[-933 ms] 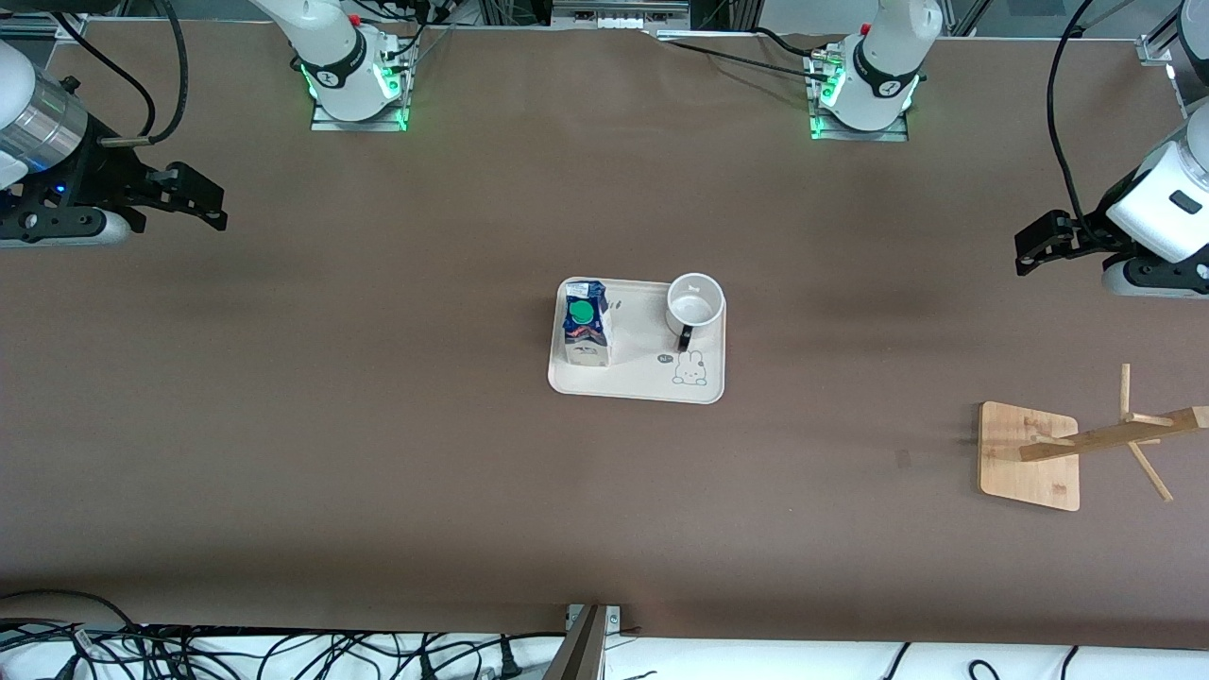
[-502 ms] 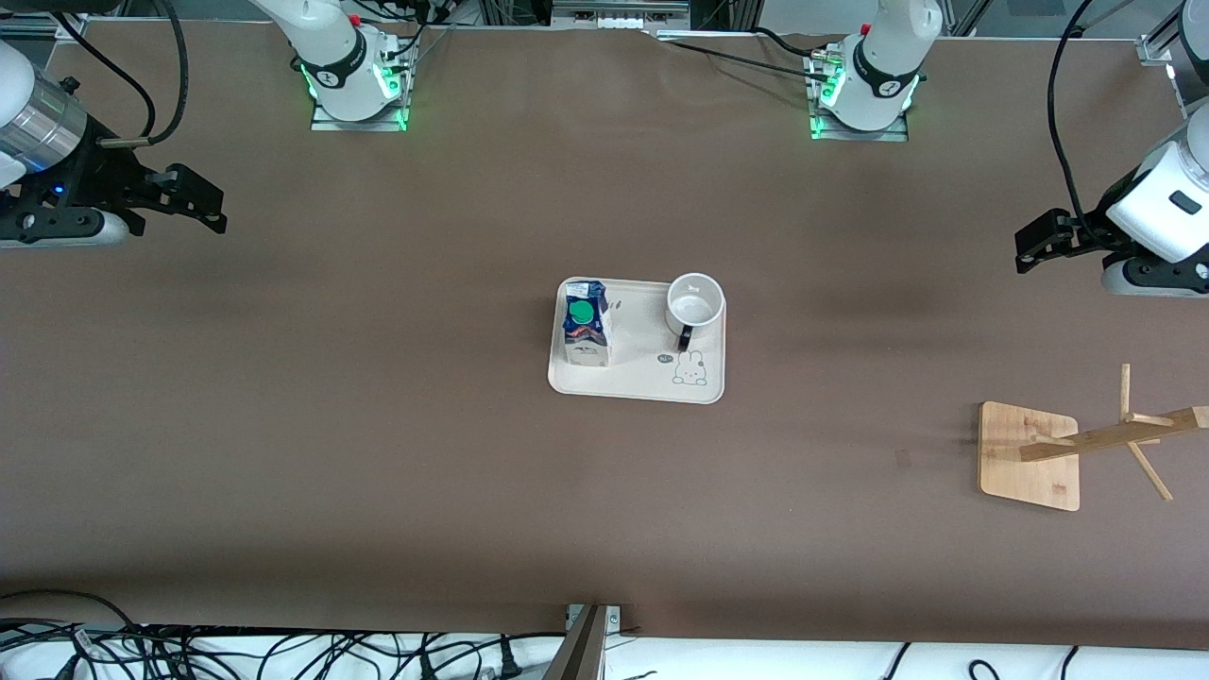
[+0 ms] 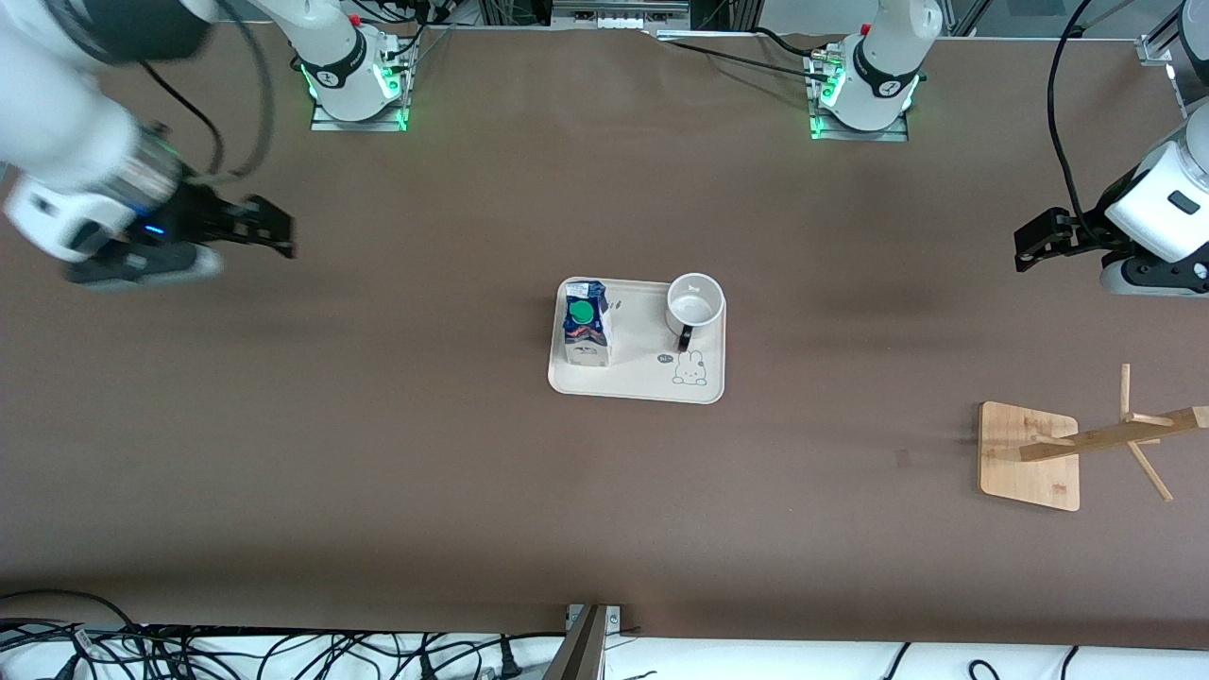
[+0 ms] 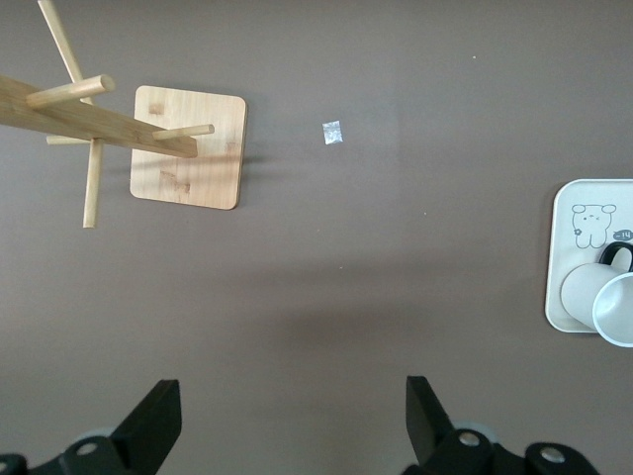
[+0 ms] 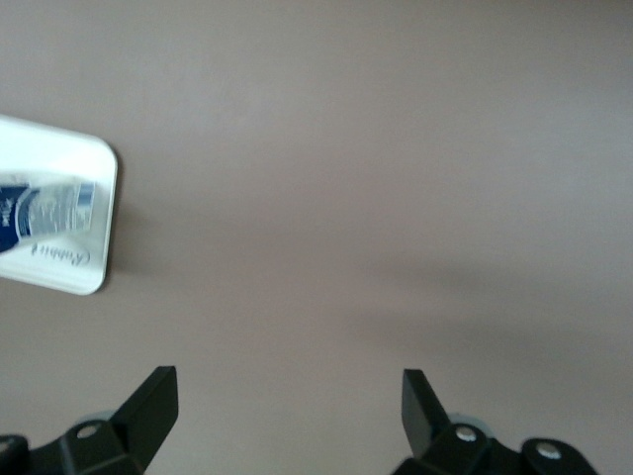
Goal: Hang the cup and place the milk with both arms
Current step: 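Reach the right gripper toward the blue milk carton on the tray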
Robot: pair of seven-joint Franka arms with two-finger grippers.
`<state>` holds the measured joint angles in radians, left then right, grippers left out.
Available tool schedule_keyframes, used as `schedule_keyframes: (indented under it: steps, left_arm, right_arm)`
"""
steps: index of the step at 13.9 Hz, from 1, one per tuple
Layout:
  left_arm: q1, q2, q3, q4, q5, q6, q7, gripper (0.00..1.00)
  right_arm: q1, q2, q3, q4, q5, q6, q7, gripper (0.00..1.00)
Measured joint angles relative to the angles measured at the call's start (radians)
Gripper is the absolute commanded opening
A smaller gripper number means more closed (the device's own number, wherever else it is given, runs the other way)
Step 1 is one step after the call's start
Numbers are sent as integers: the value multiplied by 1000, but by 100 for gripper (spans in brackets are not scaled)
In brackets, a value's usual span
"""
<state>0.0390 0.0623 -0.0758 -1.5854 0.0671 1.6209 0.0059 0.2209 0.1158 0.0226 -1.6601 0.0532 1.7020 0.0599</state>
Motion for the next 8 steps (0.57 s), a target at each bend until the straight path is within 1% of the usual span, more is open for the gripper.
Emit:
schedule_keyframes:
  steps: [1, 3, 6, 8]
  left_arm:
    - [0, 0, 0, 0, 0, 0, 0, 100]
    - [0, 0, 0, 0, 0, 0, 0, 100]
    - [0, 0, 0, 0, 0, -1, 0, 100]
    - [0, 0, 0, 0, 0, -1, 0, 100]
  right_arm:
    - [29, 32, 7, 1, 12, 10, 12, 100]
    - [98, 87, 21, 22, 22, 55, 116, 100]
    - [195, 201, 29, 142, 33, 87, 305, 100]
    - [262, 299, 31, 238, 47, 104, 440, 100]
